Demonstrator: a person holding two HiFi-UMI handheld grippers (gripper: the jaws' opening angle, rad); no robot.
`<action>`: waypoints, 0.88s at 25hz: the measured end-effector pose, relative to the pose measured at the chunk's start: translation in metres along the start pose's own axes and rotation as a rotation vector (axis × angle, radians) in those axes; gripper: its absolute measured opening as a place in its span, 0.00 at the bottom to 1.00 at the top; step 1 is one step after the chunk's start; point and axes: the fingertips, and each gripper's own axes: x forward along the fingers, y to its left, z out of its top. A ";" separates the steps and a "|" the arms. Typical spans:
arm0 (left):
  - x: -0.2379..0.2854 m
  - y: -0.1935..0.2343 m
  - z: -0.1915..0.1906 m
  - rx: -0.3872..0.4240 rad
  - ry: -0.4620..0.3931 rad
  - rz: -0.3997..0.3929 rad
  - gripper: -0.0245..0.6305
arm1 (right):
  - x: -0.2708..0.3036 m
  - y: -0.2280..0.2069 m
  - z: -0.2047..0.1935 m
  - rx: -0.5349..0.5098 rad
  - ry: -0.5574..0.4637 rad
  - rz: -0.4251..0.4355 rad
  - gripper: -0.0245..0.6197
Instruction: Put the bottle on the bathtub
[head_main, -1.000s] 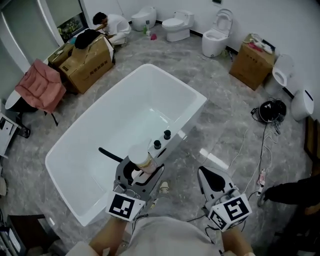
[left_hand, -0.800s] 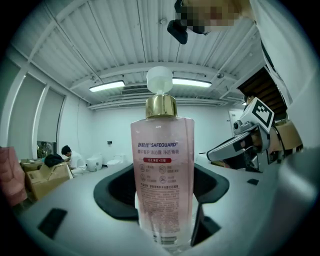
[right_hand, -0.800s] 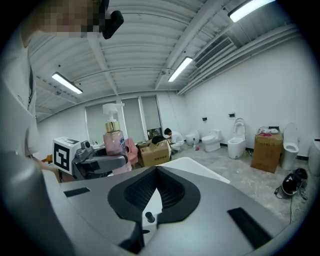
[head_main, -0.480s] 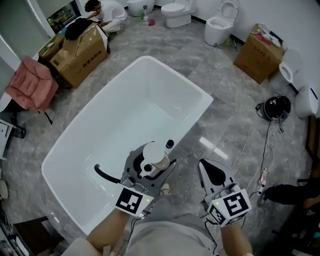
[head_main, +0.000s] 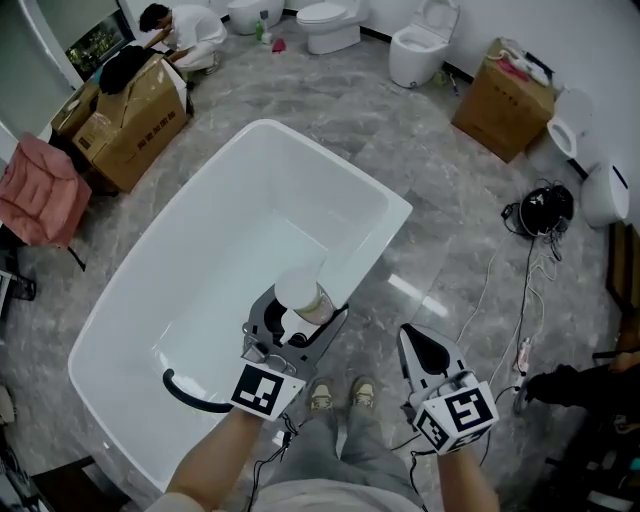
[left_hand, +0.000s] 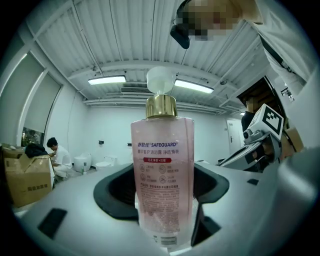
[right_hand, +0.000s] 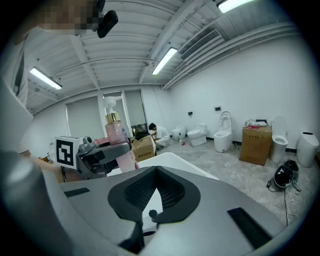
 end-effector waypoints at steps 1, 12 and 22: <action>0.008 0.001 -0.007 -0.001 0.000 -0.002 0.52 | 0.005 -0.008 -0.005 0.000 0.003 0.002 0.08; 0.081 0.013 -0.120 -0.021 0.040 0.017 0.52 | 0.084 -0.078 -0.066 0.023 0.034 0.048 0.08; 0.125 0.004 -0.226 0.087 0.140 -0.025 0.52 | 0.131 -0.125 -0.116 0.041 0.041 0.064 0.08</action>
